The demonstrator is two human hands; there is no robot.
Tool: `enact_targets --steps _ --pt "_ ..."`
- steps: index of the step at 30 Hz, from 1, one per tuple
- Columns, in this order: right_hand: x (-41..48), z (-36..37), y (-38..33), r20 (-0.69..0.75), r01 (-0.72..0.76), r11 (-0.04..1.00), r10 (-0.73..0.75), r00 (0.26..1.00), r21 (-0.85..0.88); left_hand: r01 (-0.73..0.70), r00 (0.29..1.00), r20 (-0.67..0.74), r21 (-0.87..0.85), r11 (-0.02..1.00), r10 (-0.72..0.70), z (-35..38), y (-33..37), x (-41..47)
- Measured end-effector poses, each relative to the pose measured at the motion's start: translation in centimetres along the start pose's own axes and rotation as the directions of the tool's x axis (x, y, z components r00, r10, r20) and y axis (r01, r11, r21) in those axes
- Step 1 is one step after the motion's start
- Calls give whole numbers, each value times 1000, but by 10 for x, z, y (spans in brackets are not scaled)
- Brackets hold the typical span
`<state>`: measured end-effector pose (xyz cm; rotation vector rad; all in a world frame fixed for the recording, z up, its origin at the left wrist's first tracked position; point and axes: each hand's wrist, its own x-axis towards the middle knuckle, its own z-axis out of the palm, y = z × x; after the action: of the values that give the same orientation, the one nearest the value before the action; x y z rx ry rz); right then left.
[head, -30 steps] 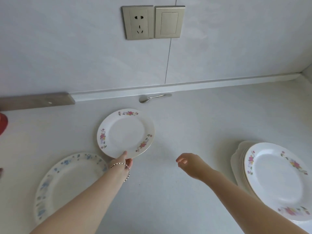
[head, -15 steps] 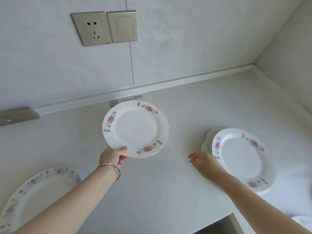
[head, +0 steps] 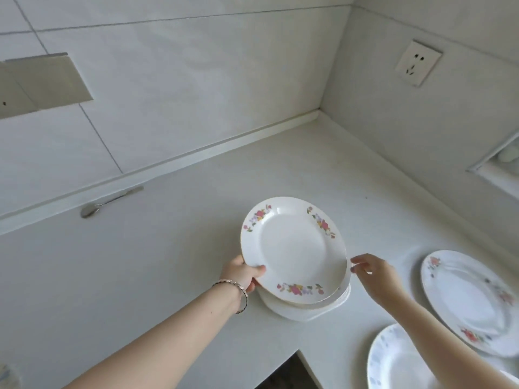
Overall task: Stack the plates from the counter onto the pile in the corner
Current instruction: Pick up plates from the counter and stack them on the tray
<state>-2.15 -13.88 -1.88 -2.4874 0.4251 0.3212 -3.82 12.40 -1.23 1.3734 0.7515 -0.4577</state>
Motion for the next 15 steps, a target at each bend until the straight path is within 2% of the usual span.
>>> enact_targets --steps 8,15 --pt "12 -11 39 -9 -7 996 7 1000 92 134 991 8 24 991 -134 30 -16 15" --pt "19 -5 43 1 -21 994 21 1000 108 48 999 -10 354 934 -47 23 -17 20"
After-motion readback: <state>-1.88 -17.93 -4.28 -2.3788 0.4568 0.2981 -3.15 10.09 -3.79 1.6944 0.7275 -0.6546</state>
